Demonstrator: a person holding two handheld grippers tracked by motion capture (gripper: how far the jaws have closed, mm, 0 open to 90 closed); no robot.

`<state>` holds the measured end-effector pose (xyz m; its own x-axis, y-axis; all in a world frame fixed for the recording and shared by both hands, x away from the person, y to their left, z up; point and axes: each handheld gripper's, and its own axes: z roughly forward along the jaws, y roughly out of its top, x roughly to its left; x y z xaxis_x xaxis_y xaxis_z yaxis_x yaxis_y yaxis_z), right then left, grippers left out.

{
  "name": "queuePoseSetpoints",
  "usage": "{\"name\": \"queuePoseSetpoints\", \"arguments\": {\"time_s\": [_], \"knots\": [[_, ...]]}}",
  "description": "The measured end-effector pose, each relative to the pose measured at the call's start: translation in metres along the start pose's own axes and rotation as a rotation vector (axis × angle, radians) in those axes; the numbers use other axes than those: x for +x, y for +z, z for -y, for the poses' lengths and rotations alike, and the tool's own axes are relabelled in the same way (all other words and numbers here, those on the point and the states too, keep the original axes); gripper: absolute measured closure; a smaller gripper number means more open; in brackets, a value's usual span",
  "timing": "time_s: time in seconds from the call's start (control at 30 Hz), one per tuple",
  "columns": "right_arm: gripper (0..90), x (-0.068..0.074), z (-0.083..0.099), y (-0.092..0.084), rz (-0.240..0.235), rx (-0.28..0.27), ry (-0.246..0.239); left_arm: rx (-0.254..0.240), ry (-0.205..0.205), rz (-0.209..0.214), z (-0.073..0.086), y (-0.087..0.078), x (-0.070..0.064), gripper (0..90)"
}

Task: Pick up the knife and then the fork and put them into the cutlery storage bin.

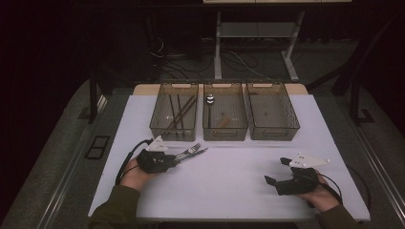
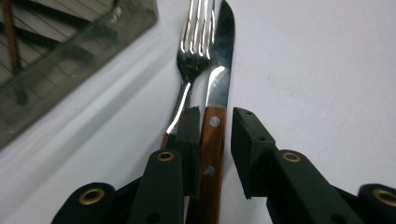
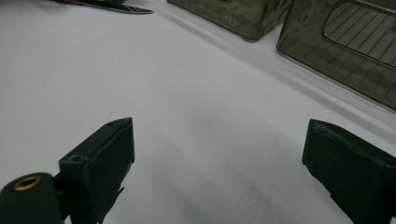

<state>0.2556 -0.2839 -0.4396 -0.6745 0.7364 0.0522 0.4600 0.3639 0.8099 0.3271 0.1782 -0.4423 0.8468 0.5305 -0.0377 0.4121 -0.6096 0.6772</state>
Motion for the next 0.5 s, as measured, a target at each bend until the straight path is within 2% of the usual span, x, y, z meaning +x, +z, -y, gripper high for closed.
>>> {"name": "queuePoseSetpoints", "arguments": {"time_s": [0.3,0.43,0.5], "knots": [[9.4,0.0008,-0.0002,0.0004,-0.002,0.001,-0.004,0.006,0.003,0.015,0.0017,0.0013,-0.0017,68.3],[9.4,0.0012,-0.0003,0.0004,-0.005,0.001,-0.006,0.009,-0.002,0.011,0.0012,0.0016,-0.0024,71.3],[9.4,0.0013,-0.0004,0.0005,-0.006,0.0,-0.004,0.017,0.009,0.007,0.0006,0.0015,-0.0031,74.4]]}}
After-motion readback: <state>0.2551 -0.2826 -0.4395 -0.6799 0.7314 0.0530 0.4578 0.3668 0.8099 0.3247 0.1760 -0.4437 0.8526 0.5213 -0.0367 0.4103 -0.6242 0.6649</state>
